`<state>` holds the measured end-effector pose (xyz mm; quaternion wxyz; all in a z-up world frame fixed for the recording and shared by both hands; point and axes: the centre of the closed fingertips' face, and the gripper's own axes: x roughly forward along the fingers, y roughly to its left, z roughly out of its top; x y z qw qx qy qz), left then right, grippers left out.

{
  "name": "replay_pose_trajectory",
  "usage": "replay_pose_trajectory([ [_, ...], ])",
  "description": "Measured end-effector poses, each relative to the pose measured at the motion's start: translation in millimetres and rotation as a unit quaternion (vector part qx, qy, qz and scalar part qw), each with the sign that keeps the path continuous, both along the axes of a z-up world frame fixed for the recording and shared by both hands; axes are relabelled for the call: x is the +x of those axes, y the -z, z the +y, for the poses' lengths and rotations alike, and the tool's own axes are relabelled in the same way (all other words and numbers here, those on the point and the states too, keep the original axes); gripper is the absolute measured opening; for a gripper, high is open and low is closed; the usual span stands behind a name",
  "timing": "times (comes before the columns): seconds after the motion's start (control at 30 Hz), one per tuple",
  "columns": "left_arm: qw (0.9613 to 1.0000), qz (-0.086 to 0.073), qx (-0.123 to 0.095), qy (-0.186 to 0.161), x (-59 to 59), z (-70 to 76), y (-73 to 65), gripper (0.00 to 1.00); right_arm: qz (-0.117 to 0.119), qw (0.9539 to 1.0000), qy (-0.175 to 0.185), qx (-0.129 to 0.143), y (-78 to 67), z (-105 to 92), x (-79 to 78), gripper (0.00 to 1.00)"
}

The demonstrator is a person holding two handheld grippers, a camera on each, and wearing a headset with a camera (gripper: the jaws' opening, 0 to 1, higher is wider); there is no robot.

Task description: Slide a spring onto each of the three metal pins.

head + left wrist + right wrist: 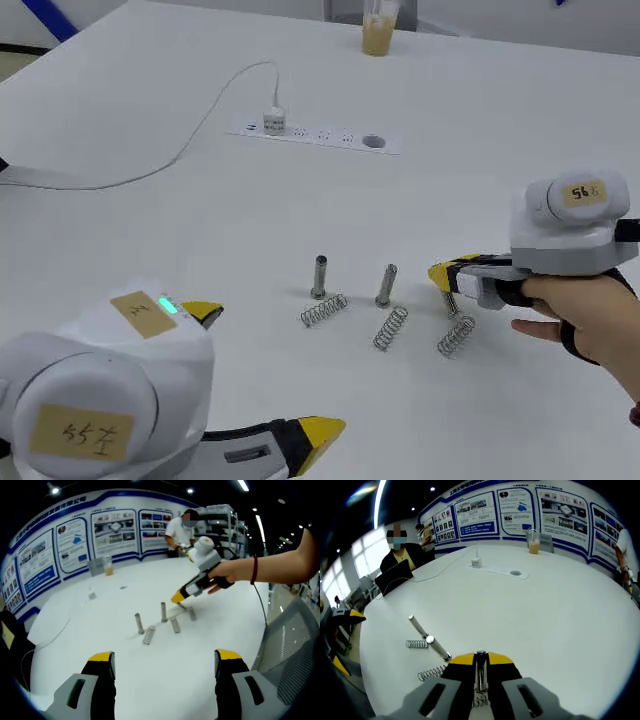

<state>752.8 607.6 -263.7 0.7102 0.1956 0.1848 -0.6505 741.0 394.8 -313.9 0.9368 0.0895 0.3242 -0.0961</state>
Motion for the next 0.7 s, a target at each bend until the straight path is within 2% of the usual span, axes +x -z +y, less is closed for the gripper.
replay_pose_trajectory([
  [0.33, 1.0000, -0.001, -0.004, 0.002, -1.8, 0.0, -1.8, 0.82, 0.000, 0.9999, -0.004, -0.015, -10.5, 1.4, -7.0, 0.09],
  [0.7, 0.9999, -0.005, -0.009, -0.004, 4.5, 2.1, -5.2, 0.81, 0.009, 0.9995, -0.006, -0.030, -16.9, 1.9, -18.4, 0.09],
])
